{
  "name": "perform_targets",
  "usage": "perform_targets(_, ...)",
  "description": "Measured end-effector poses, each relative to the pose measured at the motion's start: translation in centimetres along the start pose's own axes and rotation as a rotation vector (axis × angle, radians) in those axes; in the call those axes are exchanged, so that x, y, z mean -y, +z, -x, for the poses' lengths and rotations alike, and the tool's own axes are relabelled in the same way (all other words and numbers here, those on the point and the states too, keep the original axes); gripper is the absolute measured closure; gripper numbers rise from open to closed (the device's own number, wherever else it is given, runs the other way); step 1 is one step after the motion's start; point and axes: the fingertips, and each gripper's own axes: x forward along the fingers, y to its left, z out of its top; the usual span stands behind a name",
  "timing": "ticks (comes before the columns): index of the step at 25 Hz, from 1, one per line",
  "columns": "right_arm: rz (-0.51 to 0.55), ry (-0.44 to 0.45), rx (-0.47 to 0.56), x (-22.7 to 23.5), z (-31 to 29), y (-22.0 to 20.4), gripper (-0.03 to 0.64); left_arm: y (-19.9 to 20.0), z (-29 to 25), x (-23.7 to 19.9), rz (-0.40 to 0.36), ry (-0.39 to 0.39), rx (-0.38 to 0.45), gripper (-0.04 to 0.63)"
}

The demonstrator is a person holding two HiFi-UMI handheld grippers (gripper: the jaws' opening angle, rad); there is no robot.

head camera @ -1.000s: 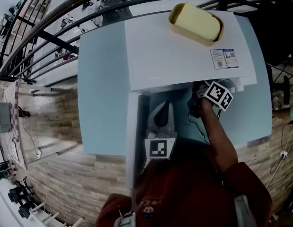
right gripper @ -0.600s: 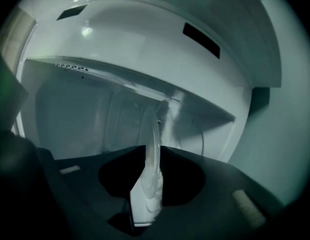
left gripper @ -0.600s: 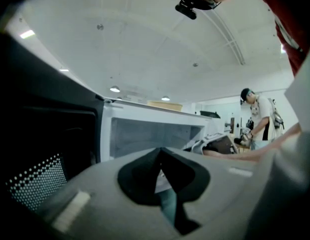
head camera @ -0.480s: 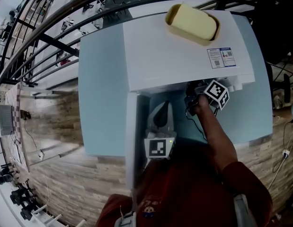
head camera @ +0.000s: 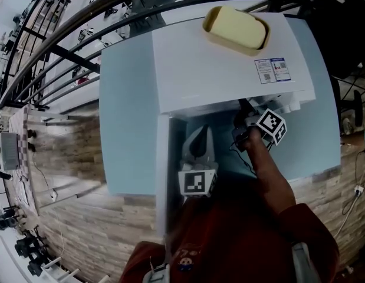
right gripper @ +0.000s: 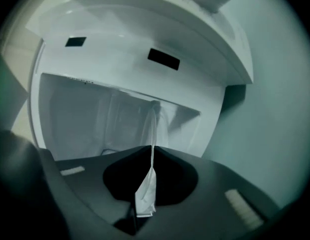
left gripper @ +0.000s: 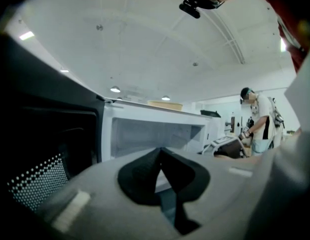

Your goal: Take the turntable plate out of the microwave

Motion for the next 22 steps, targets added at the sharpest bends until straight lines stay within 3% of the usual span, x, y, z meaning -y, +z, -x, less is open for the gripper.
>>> perform_targets(14,-0.110,0.041,-0.042,2.1,4.9,-2.2,0.607,-0.9,0.5,0.6,0.009,-0.001,-0.012,0.594)
perform_targets(22,-0.072,0.050,-0.046,3.2,9.5,-1.5,0.607,-0.7,0.7,1.1,0.023,-0.021,-0.022,0.594)
